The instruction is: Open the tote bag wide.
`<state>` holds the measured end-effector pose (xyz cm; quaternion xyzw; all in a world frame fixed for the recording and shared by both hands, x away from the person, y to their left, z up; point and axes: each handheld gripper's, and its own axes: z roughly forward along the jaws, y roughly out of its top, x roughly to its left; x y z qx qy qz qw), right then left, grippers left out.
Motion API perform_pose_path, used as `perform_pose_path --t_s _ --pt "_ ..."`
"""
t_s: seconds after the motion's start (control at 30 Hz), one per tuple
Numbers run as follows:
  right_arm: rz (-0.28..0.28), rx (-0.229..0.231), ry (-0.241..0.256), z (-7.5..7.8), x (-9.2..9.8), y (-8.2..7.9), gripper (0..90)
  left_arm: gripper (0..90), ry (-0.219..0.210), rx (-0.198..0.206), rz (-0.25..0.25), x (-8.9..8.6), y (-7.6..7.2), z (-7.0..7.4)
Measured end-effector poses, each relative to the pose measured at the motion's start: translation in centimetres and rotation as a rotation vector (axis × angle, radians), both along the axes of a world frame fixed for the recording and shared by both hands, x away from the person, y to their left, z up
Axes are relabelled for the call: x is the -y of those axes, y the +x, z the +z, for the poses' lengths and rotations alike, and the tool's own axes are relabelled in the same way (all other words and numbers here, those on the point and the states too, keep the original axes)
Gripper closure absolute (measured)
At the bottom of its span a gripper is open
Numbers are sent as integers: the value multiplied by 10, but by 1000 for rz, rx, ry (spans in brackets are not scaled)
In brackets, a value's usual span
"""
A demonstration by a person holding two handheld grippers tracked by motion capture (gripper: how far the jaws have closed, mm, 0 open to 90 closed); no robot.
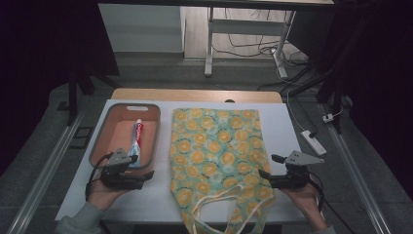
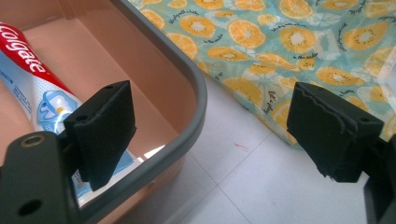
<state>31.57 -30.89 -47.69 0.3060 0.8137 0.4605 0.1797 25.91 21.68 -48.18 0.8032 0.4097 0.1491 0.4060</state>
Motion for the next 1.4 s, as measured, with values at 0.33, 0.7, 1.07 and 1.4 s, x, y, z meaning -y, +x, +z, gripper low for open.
perform_pose_path --t_s 0.33,0.7,1.07,1.4 --pt "-1 20 -5 2 0 -4 214 168 2 8 -2 1 0 1" --pt "0 21 -5 3 -2 -5 219 175 6 26 -19 5 -1 5" --pt "17 35 8 11 -8 -7 229 180 16 63 -74 22 1 24" --pt "41 34 -10 13 -17 -9 232 183 45 54 -187 61 13 31"
